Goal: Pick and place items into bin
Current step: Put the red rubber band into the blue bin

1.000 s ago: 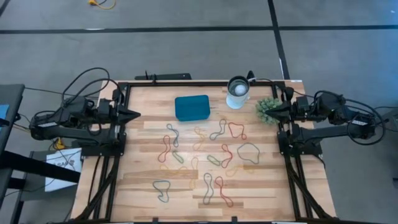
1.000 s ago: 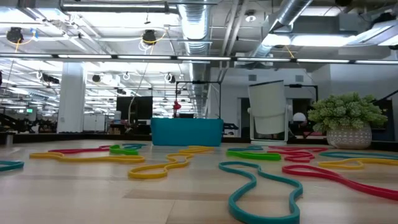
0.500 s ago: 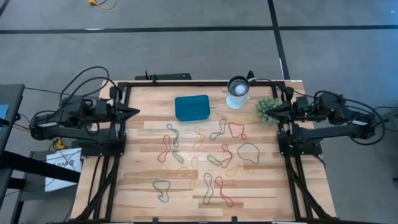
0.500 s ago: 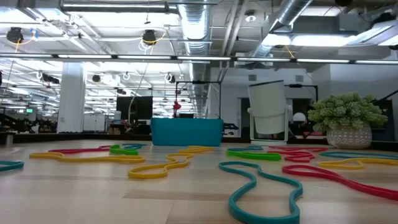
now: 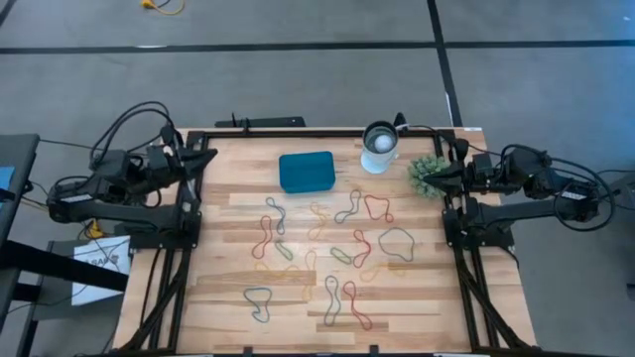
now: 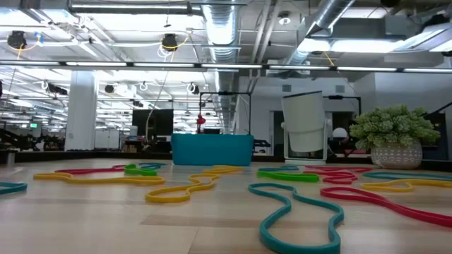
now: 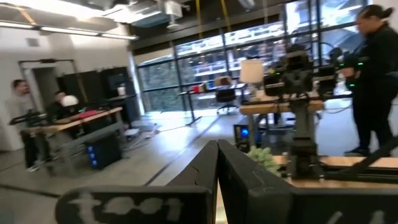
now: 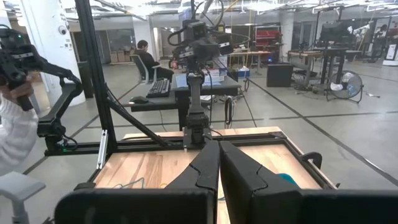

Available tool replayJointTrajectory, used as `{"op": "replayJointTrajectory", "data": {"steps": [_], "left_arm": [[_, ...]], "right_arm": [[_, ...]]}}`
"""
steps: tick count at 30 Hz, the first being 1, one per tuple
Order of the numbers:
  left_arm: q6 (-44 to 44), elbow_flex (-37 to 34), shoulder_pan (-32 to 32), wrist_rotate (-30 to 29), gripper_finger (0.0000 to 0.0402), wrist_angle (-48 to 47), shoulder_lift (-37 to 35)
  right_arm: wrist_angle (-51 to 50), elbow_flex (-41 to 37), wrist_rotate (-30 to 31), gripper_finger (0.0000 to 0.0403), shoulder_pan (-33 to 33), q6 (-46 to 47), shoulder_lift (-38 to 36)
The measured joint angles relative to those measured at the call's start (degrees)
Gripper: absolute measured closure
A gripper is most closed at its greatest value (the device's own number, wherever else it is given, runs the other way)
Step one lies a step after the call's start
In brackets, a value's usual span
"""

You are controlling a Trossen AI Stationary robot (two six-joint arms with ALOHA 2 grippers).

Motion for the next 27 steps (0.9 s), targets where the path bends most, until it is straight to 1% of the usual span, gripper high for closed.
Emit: {"op": "replayJointTrajectory", "data": {"steps": [2,6,10,13,17,20,22,24,27], "left_arm": [[0.1,0.0,0.0,0.0,0.0401,-0.1,0.2],[4.2,0.0,0.0,1.6,0.0401,-0.1,0.4],[4.0,0.0,0.0,2.0,0.0401,-0.3,2.0],[3.8,0.0,0.0,1.7,0.0401,-2.4,3.8],[0.4,-1.4,0.0,2.7,0.0397,-4.8,8.4],[-0.6,-3.0,0.0,5.3,0.0384,-5.1,13.3],[-1.7,-3.1,0.0,5.8,0.0371,-6.3,16.9],[-2.9,-3.1,0.0,5.6,0.0357,-6.7,20.4],[-4.0,-3.1,0.0,3.7,0.0335,-6.9,24.7]], "right_arm": [[0.0,0.0,0.0,0.0394,0.0,0.0,0.0],[0.0,0.0,0.0,0.0394,0.0,0.0,0.0],[0.0,0.0,0.0,0.0394,0.0,0.0,0.0],[0.0,0.0,0.0,0.0394,0.0,0.0,0.0],[0.1,0.0,0.0,0.0394,0.0,-0.4,0.0],[0.7,0.0,0.0,0.0394,0.0,-3.3,0.0],[0.7,0.0,0.0,0.0394,0.0,-4.5,0.0],[1.1,0.0,0.0,0.0394,0.0,-4.5,0.0],[4.5,0.0,0.0,0.0394,0.0,-4.5,0.3]]}}
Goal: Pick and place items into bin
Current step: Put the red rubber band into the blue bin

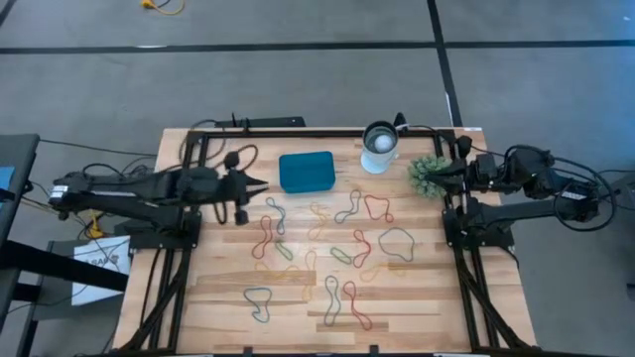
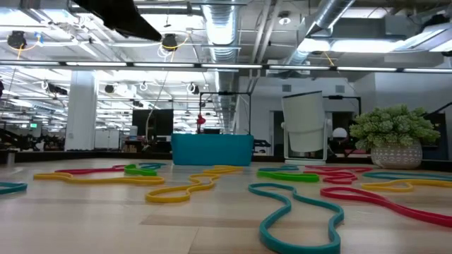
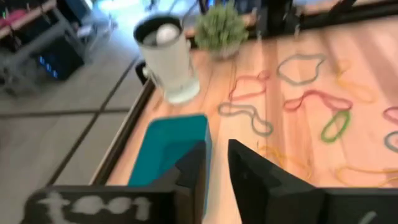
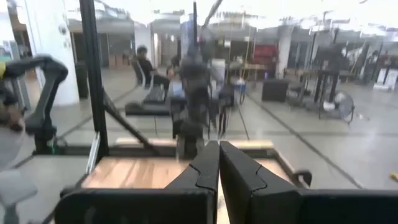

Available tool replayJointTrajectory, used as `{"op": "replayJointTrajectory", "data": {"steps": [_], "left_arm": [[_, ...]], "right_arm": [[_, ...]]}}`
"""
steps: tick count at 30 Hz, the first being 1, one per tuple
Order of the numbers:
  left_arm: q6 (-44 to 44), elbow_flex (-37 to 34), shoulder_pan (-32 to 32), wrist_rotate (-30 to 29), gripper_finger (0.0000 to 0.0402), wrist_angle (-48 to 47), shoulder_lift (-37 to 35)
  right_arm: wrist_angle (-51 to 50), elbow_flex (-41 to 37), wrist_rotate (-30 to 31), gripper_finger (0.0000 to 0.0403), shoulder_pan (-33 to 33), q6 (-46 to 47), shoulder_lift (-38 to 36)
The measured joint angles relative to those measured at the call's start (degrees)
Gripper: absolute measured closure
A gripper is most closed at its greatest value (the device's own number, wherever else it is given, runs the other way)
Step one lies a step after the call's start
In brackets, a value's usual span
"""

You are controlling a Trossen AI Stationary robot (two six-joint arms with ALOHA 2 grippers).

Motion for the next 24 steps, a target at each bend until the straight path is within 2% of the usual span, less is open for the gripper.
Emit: {"op": "replayJointTrajectory", "data": {"steps": [6,18,24], "left_arm": [[-1.3,0.0,0.0,-1.9,0.0309,1.3,4.3],[-10.6,0.0,0.0,-2.5,0.0307,0.5,4.7],[-14.9,0.0,0.0,0.4,0.0307,0.4,4.7]], "right_arm": [[5.3,0.0,0.0,0.0394,0.1,1.5,1.1],[12.1,0.0,0.8,0.0394,-0.1,0.3,3.7],[13.3,0.0,3.0,0.0390,-1.1,3.8,6.8]]}}
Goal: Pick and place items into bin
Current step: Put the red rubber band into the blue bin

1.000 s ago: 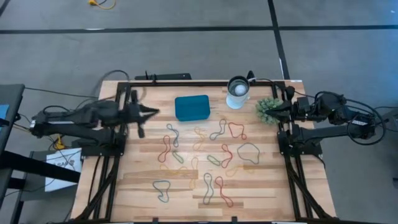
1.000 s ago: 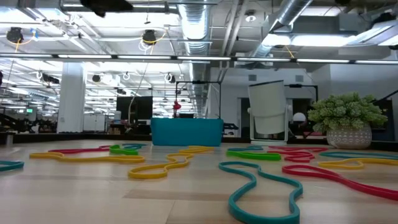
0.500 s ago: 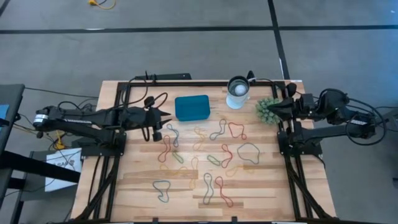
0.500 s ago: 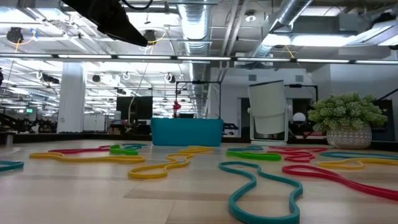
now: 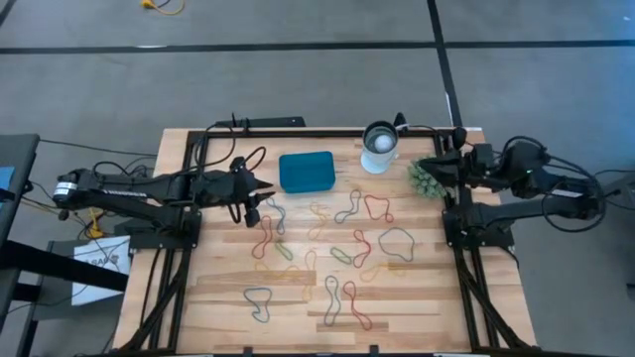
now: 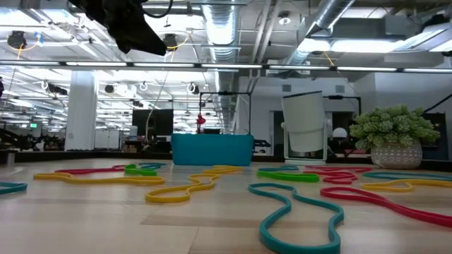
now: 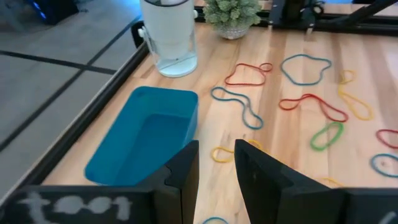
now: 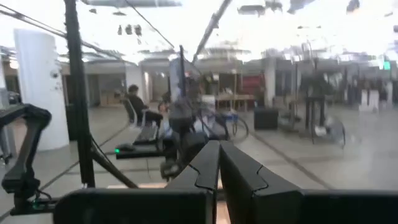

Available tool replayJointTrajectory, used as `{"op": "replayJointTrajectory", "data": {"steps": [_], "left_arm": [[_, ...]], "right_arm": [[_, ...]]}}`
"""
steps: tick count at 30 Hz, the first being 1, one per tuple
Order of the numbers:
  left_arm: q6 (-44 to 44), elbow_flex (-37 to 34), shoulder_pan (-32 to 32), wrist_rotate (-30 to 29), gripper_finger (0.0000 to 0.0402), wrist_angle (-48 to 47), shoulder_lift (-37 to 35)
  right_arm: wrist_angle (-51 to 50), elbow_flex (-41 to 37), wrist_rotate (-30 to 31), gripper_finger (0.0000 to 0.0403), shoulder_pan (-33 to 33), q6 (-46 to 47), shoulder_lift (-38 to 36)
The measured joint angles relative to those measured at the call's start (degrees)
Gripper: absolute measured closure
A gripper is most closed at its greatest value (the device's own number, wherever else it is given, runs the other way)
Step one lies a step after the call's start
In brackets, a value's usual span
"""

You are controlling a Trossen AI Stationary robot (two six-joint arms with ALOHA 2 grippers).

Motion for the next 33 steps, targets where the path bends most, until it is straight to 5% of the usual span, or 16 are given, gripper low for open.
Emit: {"op": "replayJointTrajectory", "data": {"steps": [13,33], "left_arm": [[-1.9,0.0,0.0,0.0,0.0307,0.0,0.0],[-3.5,0.0,0.0,-0.5,0.0307,-3.4,0.0]], "right_arm": [[-20.8,-0.4,1.7,0.0315,-0.5,0.7,12.3],[-29.9,-2.3,-0.8,0.0310,-0.6,4.7,45.2]]}}
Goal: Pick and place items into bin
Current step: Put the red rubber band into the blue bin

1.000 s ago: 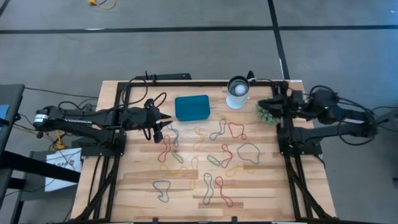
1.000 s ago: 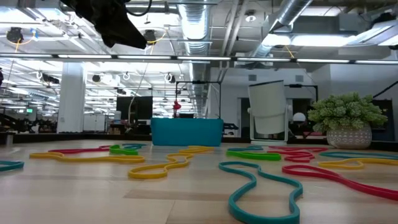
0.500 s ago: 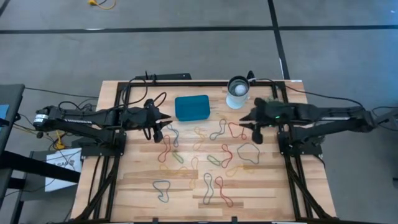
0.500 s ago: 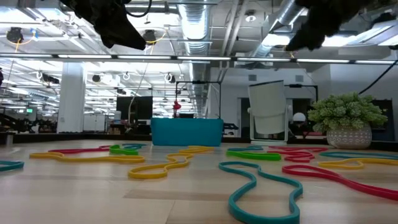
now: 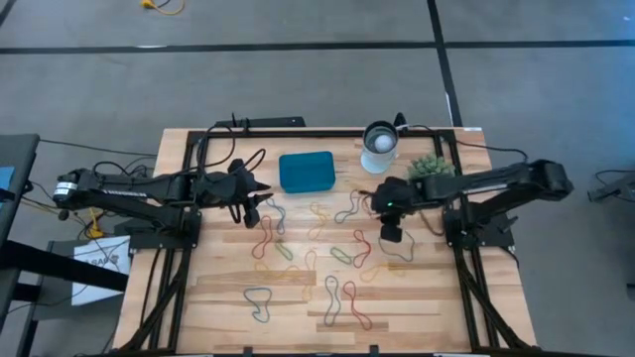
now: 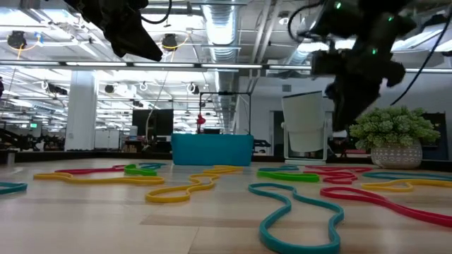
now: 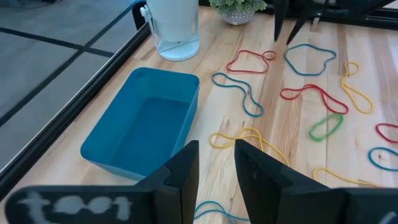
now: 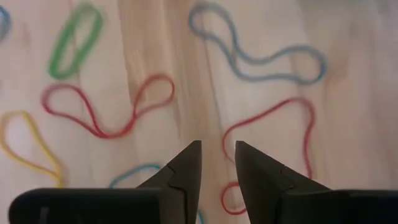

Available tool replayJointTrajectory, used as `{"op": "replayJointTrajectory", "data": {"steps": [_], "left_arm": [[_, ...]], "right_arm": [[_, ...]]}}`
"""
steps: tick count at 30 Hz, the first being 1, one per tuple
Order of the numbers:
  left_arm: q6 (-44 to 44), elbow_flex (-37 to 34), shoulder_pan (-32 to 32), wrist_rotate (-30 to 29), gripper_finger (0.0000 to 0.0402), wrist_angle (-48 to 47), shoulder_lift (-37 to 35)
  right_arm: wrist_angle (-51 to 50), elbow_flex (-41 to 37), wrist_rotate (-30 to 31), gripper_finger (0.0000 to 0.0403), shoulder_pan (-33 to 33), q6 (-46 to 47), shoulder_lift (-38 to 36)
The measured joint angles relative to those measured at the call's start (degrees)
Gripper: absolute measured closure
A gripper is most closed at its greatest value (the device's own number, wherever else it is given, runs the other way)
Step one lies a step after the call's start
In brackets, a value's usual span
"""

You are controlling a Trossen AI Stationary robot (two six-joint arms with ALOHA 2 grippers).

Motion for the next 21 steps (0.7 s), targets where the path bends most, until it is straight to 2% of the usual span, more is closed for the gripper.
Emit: {"op": "replayJointTrajectory", "data": {"steps": [11,21], "left_arm": [[0.0,0.0,0.0,0.0,0.0307,0.0,0.0],[0.7,0.0,0.0,-0.4,0.0307,0.2,0.0]], "right_arm": [[2.7,0.0,0.7,0.0310,-0.8,-0.1,13.1],[3.4,0.1,0.1,0.0310,-2.9,-0.1,15.3]]}}
